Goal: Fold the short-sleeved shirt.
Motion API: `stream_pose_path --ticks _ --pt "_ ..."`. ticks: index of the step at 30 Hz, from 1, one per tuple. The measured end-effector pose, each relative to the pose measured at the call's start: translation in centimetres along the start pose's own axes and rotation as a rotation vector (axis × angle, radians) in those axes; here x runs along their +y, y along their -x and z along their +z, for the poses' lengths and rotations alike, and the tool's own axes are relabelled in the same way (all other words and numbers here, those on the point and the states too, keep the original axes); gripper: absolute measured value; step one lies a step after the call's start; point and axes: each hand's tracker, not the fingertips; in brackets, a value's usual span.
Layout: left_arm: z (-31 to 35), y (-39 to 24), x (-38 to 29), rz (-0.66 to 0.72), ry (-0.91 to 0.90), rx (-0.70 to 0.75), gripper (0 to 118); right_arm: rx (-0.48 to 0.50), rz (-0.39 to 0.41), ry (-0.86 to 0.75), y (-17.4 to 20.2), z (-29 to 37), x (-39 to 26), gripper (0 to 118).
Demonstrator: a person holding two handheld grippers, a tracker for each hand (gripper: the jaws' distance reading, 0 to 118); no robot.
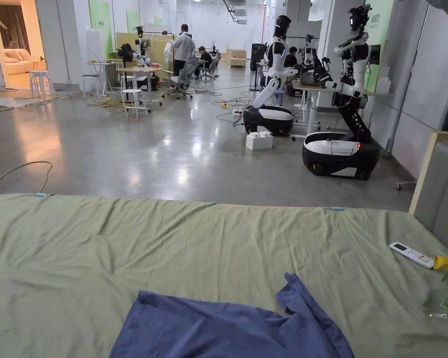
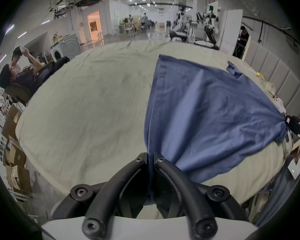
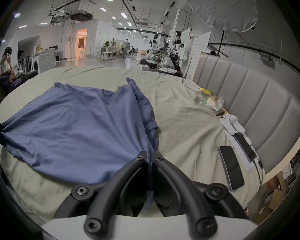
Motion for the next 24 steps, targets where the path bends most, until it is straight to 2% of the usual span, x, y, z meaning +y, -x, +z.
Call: stream_pose_path --ticks 2,3,5,6,7,9,11,19,21,22,23,24 --pt "-0.2 -0.2 0.1 -0.007 0.015 -0.011 7 0.003 0.010 0.003 0.3 0.0 0.0 9" --pt "-0.3 -0.3 0.0 -0.012 0.010 -0.011 7 0.003 0.010 0.001 0.5 0.1 0.2 18" --pt "-0.3 -0.5 0.5 -0.018 -0.017 -0.008 10 -0.006 -0.008 -0.011 0.7 0.6 0.9 57" --pt "-0.2 -0.5 1.1 -0.025 -0.061 -0.010 17 0.004 -0.032 -0.032 0.8 0.8 1.5 72" --pt "0.0 -0.7 1.5 -0.030 -0.090 -0.009 34 0.011 -0.053 -0.048 1.0 1.0 2.0 81" --pt "0.6 -1.0 2.8 -0.031 -0.150 -0.006 60 0.019 -0.071 -0.100 1.6 1.5 3.4 82" --pt "1.4 -1.8 4.4 -0.040 -0.228 -0.011 62 0.013 -0.065 -0.183 2.5 2.4 5.4 85" --pt "6.0 -5.5 9.3 -0.047 -0.573 -0.013 60 0.068 -0.082 -0.428 5.9 5.4 12.2 82" --pt "6.8 -6.4 9.5 -0.058 -0.658 0.009 57 0.069 -0.074 -0.484 6.8 6.0 13.3 64" --pt "7.2 -6.8 9.4 -0.055 -0.696 0.017 49 0.065 -0.078 -0.505 7.1 6.3 13.6 44" --pt "7.7 -7.2 9.2 -0.053 -0.727 0.023 39 0.051 -0.085 -0.527 7.4 6.5 13.9 30" --pt "8.0 -7.4 9.1 -0.048 -0.746 0.027 24 0.044 -0.091 -0.546 7.6 6.7 14.1 19"
